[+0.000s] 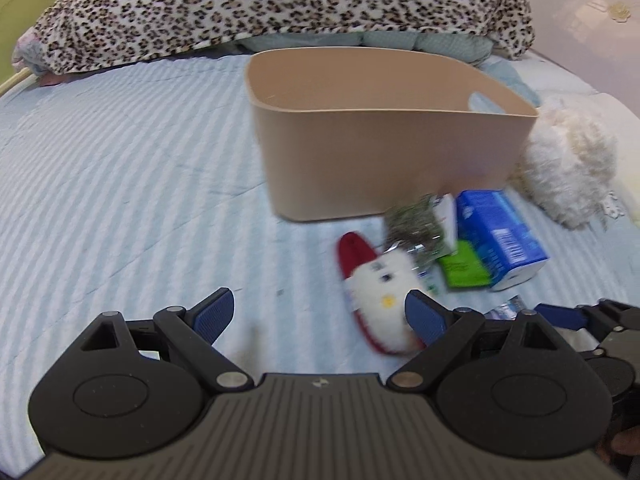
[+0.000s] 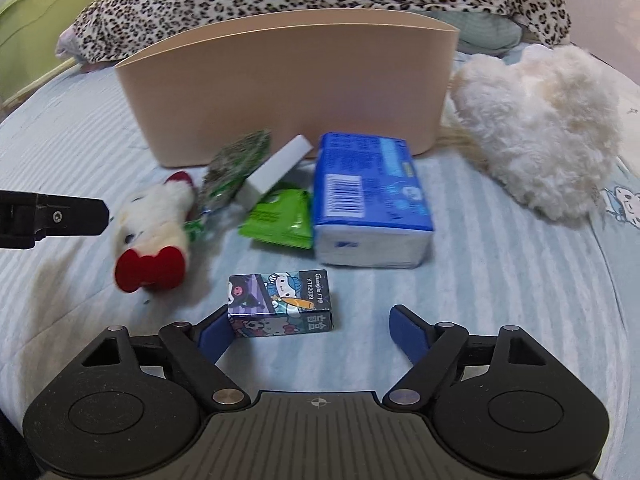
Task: Organize objects
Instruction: 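Grasp the Hello Kitty plush with the left tool while the right tool grasps the juice box, then lift both items over the basket and release them inside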
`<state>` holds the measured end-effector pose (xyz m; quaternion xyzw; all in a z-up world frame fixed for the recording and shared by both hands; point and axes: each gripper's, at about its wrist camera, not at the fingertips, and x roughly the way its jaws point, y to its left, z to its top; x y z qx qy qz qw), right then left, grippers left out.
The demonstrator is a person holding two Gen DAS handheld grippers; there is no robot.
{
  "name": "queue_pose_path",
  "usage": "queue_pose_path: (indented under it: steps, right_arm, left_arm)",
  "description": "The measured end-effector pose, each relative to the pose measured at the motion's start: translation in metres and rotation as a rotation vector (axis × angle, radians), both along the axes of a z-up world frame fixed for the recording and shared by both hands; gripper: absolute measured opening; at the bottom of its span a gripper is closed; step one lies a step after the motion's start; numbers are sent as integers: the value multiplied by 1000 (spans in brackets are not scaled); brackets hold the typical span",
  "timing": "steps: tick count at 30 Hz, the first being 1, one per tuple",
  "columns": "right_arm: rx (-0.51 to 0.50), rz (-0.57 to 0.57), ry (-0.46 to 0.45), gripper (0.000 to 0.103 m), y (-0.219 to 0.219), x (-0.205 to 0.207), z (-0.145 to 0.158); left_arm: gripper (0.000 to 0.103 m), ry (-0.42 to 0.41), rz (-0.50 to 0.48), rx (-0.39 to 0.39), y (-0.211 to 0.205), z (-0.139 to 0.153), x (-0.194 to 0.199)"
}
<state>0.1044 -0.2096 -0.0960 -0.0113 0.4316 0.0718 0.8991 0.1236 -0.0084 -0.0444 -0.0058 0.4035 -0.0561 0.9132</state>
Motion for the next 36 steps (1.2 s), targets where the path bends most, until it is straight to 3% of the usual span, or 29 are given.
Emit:
queue_pose_path:
  steps: [3,6,12,14,18,21,36]
  right_arm:
    - [17,-14,-5,83,-5,-1,-1]
    - [16,-15,-13,83,-4,-2,-1]
    - [19,-12,-25,78,-5,0,-1]
    - [21,-14,-28,73,-6,0,0]
    - [30,-11,-30,56,-7,-1,2]
    - [29,-10,-26,46,-7,-1,3]
    - [35,-6,-79,46,-13,-20,27]
  left_arm:
    - [93,10,-20,4,-15,-5,9]
    - [93,78,-21,-4,-26,-17,25]
    - [91,178,7,-103,-27,-39,39]
    - [89,174,1,-117,-26,-40,39]
    - [56,173,-77,-164,-26,-37,36]
    - [53,165,-97,-151,-27,-34,33]
    - [50,90,-115,-114,-3,-5,0]
